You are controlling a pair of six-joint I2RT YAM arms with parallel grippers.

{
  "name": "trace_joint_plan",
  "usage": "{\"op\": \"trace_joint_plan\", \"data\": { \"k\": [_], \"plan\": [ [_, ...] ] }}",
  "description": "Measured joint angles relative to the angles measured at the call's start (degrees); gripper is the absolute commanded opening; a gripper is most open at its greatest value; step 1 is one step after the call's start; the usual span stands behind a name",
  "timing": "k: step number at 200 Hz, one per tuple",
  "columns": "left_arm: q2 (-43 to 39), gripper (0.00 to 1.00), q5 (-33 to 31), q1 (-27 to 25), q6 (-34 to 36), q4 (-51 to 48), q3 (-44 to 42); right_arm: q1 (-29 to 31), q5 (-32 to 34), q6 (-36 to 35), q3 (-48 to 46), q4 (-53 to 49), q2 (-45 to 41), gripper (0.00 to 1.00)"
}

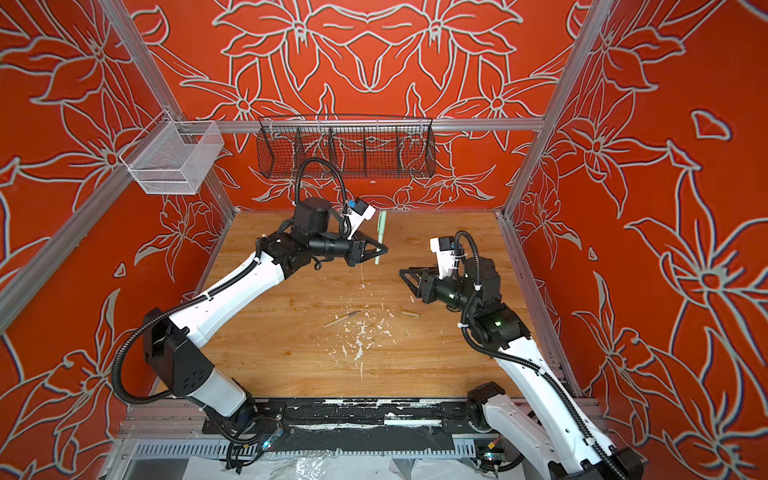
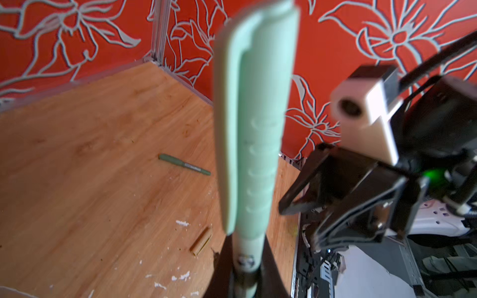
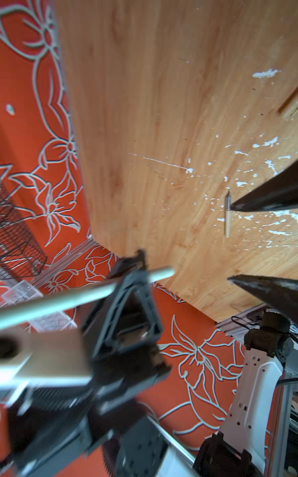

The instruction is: Insert the pens into the pen caps

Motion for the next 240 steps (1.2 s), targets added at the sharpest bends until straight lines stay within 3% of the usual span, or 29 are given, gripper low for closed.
{"op": "trace_joint_plan", "data": {
  "k": [43, 112, 240],
  "plan": [
    [-4.0, 0.0, 2.8, -1.9, 1.3, -1.9, -6.1, -2.8, -5.5, -0.1, 1.4, 0.6, 2.8, 0.47],
    [-6.4, 0.0, 5.4, -2.9, 0.8, -1.5, -10.1, -4.2, -14.5, 4.9, 0.6, 11.1, 5.6, 0.48],
    [-2.3, 0.0, 6.5, -5.2, 0.6, -1.6, -8.6, -3.0, -15.5, 5.2, 1.2, 13.7, 8.9, 0.48]
  ]
}}
